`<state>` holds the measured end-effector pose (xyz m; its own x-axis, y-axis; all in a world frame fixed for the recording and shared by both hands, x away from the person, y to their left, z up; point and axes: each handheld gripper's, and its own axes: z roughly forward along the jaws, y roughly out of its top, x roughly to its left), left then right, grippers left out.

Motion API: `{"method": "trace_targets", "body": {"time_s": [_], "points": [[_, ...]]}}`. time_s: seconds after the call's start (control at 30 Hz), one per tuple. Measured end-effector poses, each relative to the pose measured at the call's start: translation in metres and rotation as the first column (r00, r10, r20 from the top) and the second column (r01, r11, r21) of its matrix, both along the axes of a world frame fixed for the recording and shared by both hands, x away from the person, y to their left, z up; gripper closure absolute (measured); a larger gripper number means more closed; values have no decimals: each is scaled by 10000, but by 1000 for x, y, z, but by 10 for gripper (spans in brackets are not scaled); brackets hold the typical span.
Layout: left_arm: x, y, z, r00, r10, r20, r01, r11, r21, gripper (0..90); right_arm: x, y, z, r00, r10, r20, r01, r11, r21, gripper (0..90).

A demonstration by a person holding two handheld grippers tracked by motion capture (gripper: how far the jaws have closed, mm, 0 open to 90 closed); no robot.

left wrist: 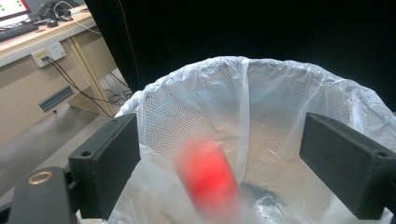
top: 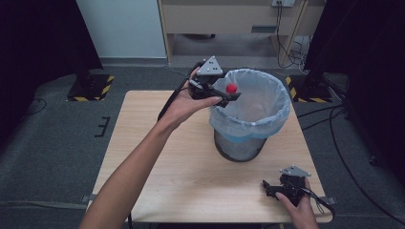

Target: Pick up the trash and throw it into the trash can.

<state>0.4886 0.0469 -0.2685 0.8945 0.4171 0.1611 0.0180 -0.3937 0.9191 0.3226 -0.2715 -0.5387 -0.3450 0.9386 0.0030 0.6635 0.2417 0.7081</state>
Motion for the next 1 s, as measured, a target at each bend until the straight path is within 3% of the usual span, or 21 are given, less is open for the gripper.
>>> {"method": "trace_targets", "body": {"time_s": [0.17,0.4,0.5,0.7,1.0], "points": [[-8,9,9,9995,145,268,-144,9999,-38,98,0,0,0,10000,15,-9,-15,10000,5,3],[-12,19,14,9991,239,338,-242,9997,76,87,0,0,0,10000,24,-12,-24,10000,-14,3],[-13,26,14,9986,352,399,-349,9994,-87,87,0,0,0,10000,27,-5,-27,10000,-15,3],[-12,46,9,9977,667,120,-666,9977,-104,64,0,0,0,10000,28,-6,-28,10000,-18,3],[-7,58,5,9945,1023,-210,-1025,9947,-49,44,0,0,0,10000,19,-2,-19,10000,-22,3]]}}
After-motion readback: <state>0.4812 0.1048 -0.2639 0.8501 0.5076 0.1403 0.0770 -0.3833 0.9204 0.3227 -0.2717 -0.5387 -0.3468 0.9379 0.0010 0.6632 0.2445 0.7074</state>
